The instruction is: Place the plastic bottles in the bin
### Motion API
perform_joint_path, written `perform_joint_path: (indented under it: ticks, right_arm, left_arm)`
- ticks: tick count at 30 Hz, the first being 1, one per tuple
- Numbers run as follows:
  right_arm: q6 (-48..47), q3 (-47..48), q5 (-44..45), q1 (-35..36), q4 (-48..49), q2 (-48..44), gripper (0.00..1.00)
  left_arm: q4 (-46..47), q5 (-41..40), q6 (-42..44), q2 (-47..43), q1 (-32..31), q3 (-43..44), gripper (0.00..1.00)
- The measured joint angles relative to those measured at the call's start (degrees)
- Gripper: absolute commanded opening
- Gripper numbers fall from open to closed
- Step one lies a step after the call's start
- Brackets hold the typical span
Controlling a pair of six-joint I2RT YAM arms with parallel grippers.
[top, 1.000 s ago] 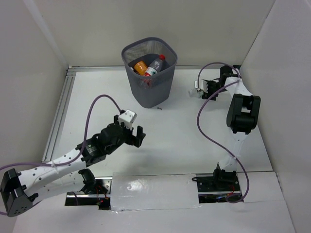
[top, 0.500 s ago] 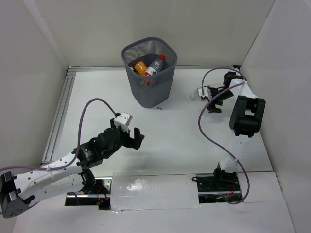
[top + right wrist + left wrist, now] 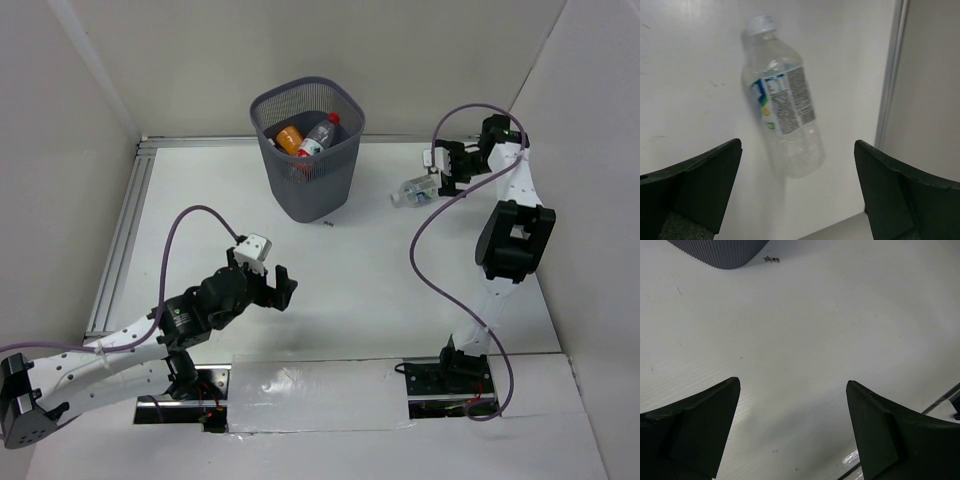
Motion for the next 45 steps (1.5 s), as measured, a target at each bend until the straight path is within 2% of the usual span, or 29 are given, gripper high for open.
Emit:
perform_joint_path:
  ticks: [6,21,25,26,27,29,30,31,34,36,41,43,45]
  right_arm:
    - [-2.4,13.0,0.9,1.2,-2.5,10.6,1.00]
    - [-2.6,14.8,9.4,7.0,-3.4,20.3,1.00]
    - [-2.3,16.2,12.2,7.9,-4.0,22.8,0.80]
    - [-2.1,16.3,12.3,8.0,-4.3,22.8,0.65]
    - [-2.0,16.3,12.4,8.0,-4.5,22.8,0.56]
    - [-1.1,14.7,11.5,8.2,-4.4,21.9,0.40]
    - [0.0,13.4,10.6,8.2,-4.3,20.9,0.29]
    - [1.2,11.8,9.8,8.3,-4.3,19.6,0.23]
    - [8.8,8.1,5.7,8.7,-3.6,14.6,0.14]
    - [15.4,7.7,2.2,9.3,-0.2,10.0,0.14]
    - [41.1,2.9,0.2,13.7,24.0,-9.4,0.16]
    - [49.1,4.0,0.3,17.0,32.7,-14.5,0.16]
    - [57.1,8.8,-0.1,20.7,39.3,-16.4,0.17]
  left_arm:
    - [0.1,-0.1,-0.5,0.4,-0.4,0.0,1.00]
    - [-0.1,-0.2,-1.9,0.9,-0.5,-0.3,1.00]
    - [-0.1,-0.2,-1.9,1.7,-0.5,-0.3,1.00]
    - [0.0,-0.2,-1.9,1.7,-0.5,-0.4,1.00]
    - [0.3,-0.2,-2.0,1.7,-0.5,-0.5,1.00]
    - [0.3,-0.2,-2.0,1.7,-0.5,-0.9,1.00]
    - [0.3,-0.2,-2.1,1.6,-0.5,-1.1,1.00]
    - [0.5,-0.2,-2.1,1.6,-0.5,-1.3,1.00]
    - [1.2,-0.2,-2.1,1.9,-0.5,-1.7,1.00]
    - [1.9,-0.1,-1.9,2.7,-0.5,-1.7,1.00]
    - [4.7,1.0,-1.6,5.6,-0.5,-1.7,1.00]
    - [5.3,1.4,-1.5,6.4,-0.5,-1.7,1.00]
    - [5.9,1.7,-1.4,6.8,-0.5,-1.7,1.00]
